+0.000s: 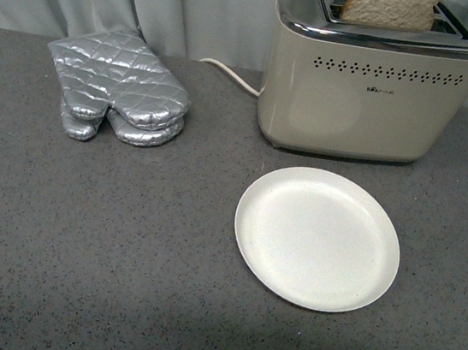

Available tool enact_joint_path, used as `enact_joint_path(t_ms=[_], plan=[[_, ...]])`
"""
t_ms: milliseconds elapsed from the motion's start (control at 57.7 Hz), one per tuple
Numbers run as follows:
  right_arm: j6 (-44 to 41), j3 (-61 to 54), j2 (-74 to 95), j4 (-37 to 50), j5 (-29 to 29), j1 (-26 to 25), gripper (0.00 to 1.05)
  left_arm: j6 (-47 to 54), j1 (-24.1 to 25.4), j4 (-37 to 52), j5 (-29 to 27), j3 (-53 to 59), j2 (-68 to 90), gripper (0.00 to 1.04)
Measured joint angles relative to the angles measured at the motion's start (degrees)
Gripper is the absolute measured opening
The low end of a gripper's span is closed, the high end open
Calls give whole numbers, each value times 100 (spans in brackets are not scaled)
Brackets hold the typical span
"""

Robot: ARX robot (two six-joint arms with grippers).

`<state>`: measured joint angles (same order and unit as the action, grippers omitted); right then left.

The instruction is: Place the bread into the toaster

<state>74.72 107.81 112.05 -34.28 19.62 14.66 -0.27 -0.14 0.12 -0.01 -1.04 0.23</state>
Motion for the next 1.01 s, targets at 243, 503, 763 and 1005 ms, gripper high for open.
enact_joint_path(t_ms=[243,503,763,1005], plan=[[-885,-813,-678,815,837,44,95,0,0,0,0,0,0,98],[-4081,-3963,-2524,3930,223,-197,82,0,0,0,0,0,0,98],[-7073,-6881,-3764,7071,-1102,-588,40,0,0,0,0,0,0,98],[-7436,-8476,-4686,7604,-1379,-883,0,0,0,0,0,0,0,98]])
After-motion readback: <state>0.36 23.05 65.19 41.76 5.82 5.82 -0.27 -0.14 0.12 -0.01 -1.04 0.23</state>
